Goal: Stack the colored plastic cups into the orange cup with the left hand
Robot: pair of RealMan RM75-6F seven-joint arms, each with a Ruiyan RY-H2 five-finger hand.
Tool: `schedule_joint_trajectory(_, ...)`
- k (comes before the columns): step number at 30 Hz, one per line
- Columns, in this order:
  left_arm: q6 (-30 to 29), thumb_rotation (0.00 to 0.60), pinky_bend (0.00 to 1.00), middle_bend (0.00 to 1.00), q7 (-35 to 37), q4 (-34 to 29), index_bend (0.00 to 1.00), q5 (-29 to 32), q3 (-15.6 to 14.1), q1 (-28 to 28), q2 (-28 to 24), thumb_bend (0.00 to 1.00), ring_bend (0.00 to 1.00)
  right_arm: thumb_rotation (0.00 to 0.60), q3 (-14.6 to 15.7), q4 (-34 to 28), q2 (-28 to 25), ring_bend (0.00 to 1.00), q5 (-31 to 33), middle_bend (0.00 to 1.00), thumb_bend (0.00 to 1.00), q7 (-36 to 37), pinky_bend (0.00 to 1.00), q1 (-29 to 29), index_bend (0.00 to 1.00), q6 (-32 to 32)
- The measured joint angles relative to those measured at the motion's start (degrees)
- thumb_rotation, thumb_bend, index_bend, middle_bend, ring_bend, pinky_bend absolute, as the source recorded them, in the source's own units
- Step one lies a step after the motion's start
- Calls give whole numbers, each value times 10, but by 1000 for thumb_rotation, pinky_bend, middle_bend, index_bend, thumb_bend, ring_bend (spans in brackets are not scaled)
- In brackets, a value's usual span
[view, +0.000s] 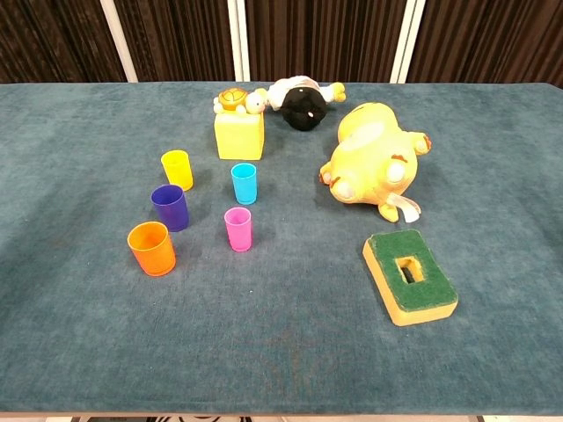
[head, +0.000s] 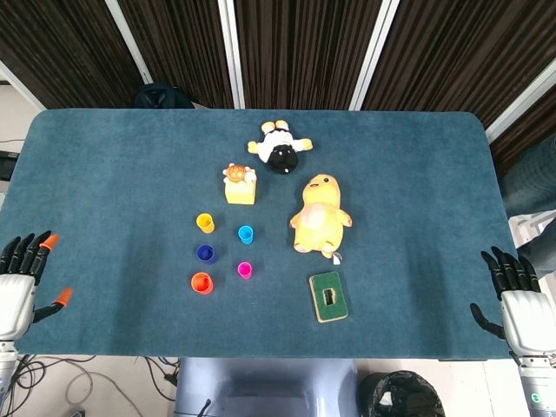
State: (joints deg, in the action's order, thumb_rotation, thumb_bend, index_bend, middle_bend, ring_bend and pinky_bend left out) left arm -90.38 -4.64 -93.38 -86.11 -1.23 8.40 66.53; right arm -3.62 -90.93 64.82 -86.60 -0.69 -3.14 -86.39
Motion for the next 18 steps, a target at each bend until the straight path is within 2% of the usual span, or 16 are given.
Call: schedule_joint_trajectory(18,20,600,0,39,-13,5,71,-17,4,8,3,225,0,600,2,-1,0,72,1,44,372,-1,36,-1,60,5)
